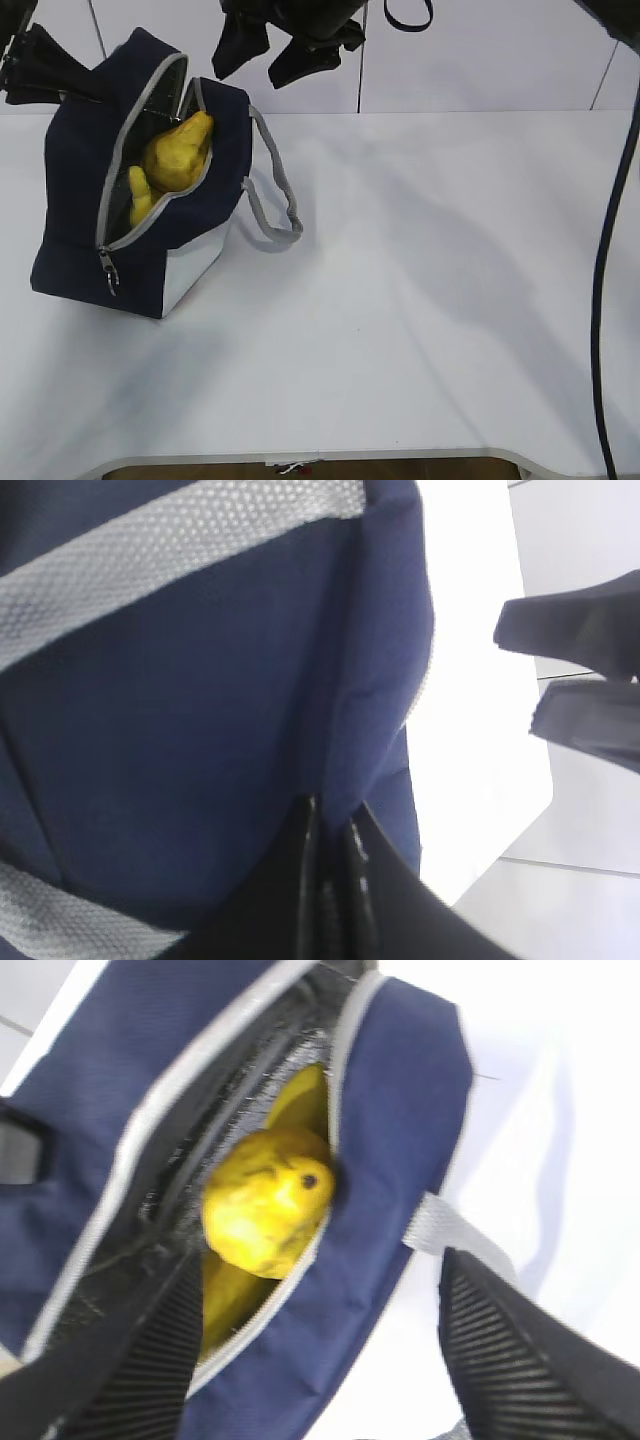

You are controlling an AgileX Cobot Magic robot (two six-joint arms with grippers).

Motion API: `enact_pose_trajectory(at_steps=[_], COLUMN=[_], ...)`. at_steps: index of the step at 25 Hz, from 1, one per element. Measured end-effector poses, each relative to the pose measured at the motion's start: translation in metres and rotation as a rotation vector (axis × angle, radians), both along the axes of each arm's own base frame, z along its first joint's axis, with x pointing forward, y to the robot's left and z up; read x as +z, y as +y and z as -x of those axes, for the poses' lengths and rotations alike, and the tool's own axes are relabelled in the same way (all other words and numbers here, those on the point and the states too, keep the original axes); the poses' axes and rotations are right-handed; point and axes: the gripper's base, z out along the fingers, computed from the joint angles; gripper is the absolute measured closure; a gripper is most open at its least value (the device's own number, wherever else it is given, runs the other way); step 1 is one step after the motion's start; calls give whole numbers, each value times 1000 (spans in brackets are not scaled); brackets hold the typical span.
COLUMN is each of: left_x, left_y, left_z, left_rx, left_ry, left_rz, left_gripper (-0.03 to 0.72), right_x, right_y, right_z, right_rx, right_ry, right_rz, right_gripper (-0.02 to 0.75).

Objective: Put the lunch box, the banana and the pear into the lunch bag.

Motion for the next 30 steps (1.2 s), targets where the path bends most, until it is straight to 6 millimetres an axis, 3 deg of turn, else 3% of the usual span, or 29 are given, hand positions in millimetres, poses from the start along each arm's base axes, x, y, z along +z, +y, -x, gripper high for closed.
enact_pose_trajectory(at_steps=[4, 10, 19, 22, 26, 27, 30], left_x=[0, 0, 0, 0, 0, 0, -1], left_y=[0, 0, 0, 0, 0, 0, 1], left_z=[0, 0, 0, 0, 0, 0, 0], left_rx=[0, 0, 0, 0, 0, -1, 4], left_ry=[0, 0, 0, 0, 0, 0, 13], left_rz=[0, 2, 2, 2, 2, -3, -14], left_gripper=[685, 685, 685, 685, 685, 685, 685], right_x=[-10, -41, -73, -76, -76, -76, -75], right_y=[-1, -1, 9, 10, 10, 10, 12], right_z=[-1, -1, -6, -7, -7, -7, -6], right_rx=[-9, -9, 6, 6, 21, 27, 61], right_ry=[29, 130, 238, 247, 236, 232, 216], right_rz=[24, 68, 15, 15, 14, 15, -6], right_gripper=[179, 211, 246, 363, 665, 705, 724])
